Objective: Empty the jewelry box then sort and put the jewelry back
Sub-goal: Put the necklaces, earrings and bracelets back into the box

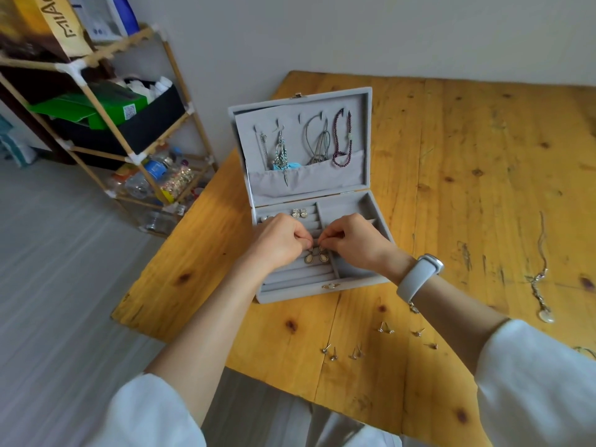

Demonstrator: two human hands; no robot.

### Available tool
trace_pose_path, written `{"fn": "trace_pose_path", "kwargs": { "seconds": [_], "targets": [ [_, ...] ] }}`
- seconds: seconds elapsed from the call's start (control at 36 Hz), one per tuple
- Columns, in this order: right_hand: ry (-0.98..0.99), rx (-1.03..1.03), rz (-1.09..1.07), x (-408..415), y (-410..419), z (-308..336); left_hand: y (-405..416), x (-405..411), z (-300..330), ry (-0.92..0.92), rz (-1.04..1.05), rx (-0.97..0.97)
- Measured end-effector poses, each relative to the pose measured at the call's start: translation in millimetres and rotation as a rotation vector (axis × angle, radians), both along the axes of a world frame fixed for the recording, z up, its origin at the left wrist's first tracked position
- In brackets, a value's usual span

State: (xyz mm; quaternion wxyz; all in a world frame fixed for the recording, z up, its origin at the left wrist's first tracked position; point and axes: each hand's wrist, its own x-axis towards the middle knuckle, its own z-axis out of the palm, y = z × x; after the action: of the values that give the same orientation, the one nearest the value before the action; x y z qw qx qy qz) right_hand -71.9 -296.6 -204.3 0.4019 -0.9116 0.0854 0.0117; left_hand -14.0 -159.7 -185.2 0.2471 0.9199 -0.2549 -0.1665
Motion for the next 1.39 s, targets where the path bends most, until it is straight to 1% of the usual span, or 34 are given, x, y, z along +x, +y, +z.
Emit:
{"fn": "trace_pose_path", "kwargs": {
  "seconds": [0.11,0.19,0.31,0.44,0.53,0.64,0.75,0.86,0.94,1.0,1.11,1.25,1.39],
  "targets": [
    [0.022,0.001,-0.007,3.3,0.2,-2.1,-1.9,-0.2,1.0,-0.03,-0.001,0.016],
    [0.016,-0.023,-0.016,4.5,1.7,-3.9,-1.7,-1.5,1.1,-0.046,0.033,-0.01],
    [-0.026,-0.086,-0.037,2.6,3.8,-6.5,4.1,-2.5,-1.8,-0.101,0.077,-0.095],
    [-0.109,-0.19,-0.031,-3.8,7.5,-6.3,19.3,-4.1,0.2,-0.179,0.173,-0.285],
    [-0.141,-0.211,-0.028,-6.8,9.0,-4.9,36.4,-7.5,-6.1,-0.255,0.224,-0.33],
    [-0.148,-0.211,-0.028,-8.8,10.4,-5.4,57.5,-18.5,-20.6,-0.388,0.211,-0.291],
    [-0.229,-0.207,-0.033,-16.2,10.4,-8.5,69.3,-29.0,-34.1,-0.461,0.096,-0.256],
    [-0.347,-0.279,0.013,-25.8,11.9,-12.3,72.6,-34.8,-40.5,-0.559,0.002,-0.157],
    [-0.371,-0.34,0.075,-28.7,14.5,-15.9,71.0,-35.4,-42.8,-0.62,-0.011,-0.091],
    [-0.381,-0.417,0.096,-28.7,15.7,-17.7,69.3,-35.3,-43.1,-0.652,-0.001,-0.07],
    [-0.449,-0.584,0.107,-28.1,18.1,-20.1,67.0,-37.5,-43.9,-0.693,-0.001,-0.05],
    [-0.466,-0.665,0.121,-30.1,19.4,-22.8,69.9,-38.9,-45.6,-0.713,-0.022,-0.006],
    [-0.433,-0.7,0.13,-30.8,19.5,-22.9,73.6,-38.7,-45.9,-0.739,-0.04,-0.03]
  ]
}}
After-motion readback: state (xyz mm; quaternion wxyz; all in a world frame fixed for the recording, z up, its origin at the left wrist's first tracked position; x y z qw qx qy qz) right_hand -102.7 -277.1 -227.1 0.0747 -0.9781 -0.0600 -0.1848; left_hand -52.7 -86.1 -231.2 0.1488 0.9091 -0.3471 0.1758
